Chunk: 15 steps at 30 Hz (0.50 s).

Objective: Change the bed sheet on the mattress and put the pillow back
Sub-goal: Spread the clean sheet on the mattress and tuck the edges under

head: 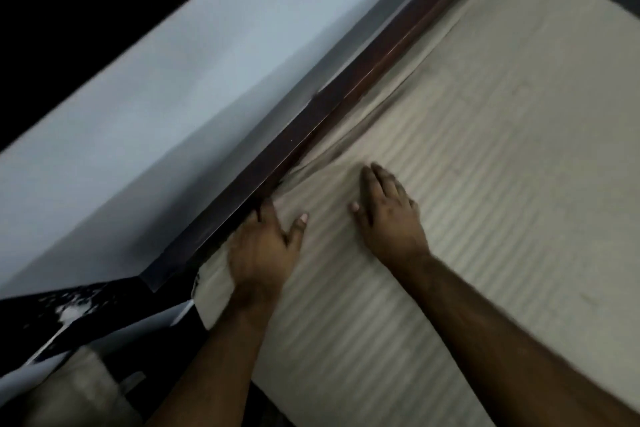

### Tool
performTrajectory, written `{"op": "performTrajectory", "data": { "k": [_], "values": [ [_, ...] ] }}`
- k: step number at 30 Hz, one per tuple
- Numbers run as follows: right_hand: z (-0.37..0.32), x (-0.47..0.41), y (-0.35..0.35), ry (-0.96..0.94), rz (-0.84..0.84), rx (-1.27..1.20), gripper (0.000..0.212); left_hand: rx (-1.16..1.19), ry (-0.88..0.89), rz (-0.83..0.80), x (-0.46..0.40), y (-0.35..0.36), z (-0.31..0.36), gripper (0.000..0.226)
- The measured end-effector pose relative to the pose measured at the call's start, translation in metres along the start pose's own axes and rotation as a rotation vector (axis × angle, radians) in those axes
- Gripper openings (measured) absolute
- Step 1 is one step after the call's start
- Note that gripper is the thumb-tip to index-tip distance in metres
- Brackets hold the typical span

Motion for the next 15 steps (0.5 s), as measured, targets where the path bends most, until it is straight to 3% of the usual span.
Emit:
{"op": "performTrajectory", "data": {
  "k": [3, 7, 10, 11, 15],
  "values": [
    [-0.006, -0.047, -0.019, -0.036, 0.103, 0.002, 0.06, 0.264, -0.182, -0.03, -0.02, 0.002, -0.015, 0.07],
    [0.007, -0.103, -0.037, 0.071, 0.136, -0.061, 0.07, 0.172, -0.073, 0.039, -0.023, 0.004, 0.015, 0.055],
    [0.02, -0.121, -0.034, 0.238, 0.148, 0.016, 0.088, 0.242, -0.148, 0.054, -0.033, 0.01, 0.019, 0.056],
    [0.023, -0.123, -0.035, 0.294, 0.198, 0.003, 0.083, 0.263, -0.179, 0.095, -0.036, 0.009, 0.017, 0.062],
    [0.035, -0.126, -0.044, 0.5, 0.367, -0.139, 0.033, 0.33, -0.204, 0.235, -0.041, 0.009, 0.014, 0.076]
  ]
}}
Point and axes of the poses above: each hand's wrist, its own x-axis away from the middle knuckle, its own y-axis out of the palm, z = x × y, the point moved 9 cm from there along -x, towards the middle knuckle, and after that the axes turned 10 degrees about -y, right-handed, at the moved point
